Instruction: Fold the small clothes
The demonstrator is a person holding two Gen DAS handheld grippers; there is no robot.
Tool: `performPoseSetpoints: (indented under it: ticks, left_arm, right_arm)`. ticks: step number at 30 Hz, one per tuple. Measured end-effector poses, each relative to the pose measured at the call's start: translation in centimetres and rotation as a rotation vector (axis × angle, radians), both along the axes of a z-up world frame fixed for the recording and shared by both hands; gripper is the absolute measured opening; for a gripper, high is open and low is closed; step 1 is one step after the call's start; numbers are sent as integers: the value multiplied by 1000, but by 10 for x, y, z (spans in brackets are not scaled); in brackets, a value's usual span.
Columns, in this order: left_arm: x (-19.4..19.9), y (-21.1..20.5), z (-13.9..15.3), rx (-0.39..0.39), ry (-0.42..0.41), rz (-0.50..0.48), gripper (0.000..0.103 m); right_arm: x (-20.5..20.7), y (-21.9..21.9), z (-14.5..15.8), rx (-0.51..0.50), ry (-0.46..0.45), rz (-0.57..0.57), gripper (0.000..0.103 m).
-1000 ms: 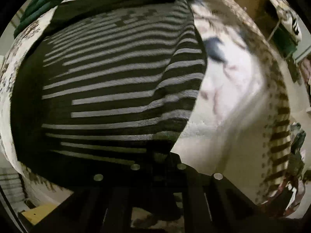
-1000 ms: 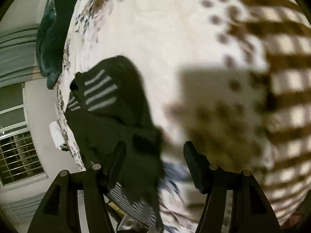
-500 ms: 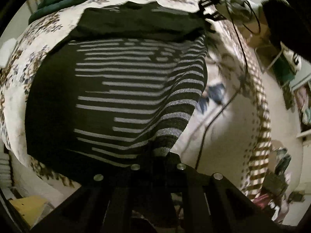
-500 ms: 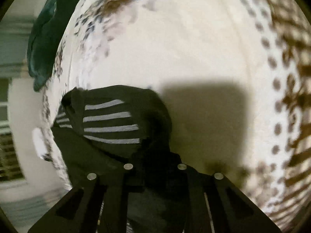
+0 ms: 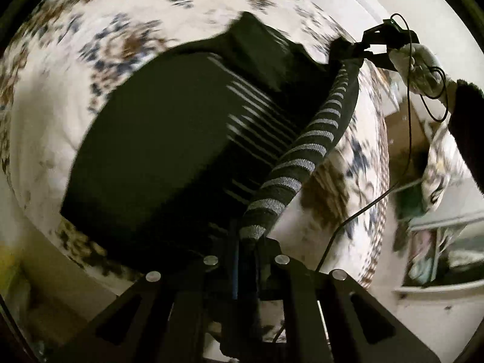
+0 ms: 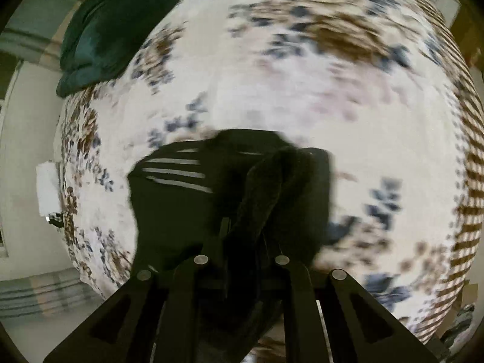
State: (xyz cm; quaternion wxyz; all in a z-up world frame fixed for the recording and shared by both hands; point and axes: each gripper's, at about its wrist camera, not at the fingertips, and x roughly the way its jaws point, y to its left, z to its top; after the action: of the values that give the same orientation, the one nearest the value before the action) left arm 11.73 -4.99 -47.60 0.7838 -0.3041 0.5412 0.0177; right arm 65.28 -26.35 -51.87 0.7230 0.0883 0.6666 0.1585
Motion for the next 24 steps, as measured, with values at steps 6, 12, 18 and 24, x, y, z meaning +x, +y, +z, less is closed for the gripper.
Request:
performPoseSetpoints:
  ticks: [6,12,18,24]
  left_arm:
    - [-2,91,-16,-53,6,50,5]
    - [0,162,-77,-144,81,104,9]
    - [-29,216,-125,-169,227,190,23]
    - [-42,234,-104,-153,205,159,62]
  right_arm:
    - [7,144,-14,-75,-9,28,12]
    - [19,250,-71,-221,18,59,12]
    - [20,258,-93,-148,112,13,39]
    - [-45,215,-68,-14,158,29,59]
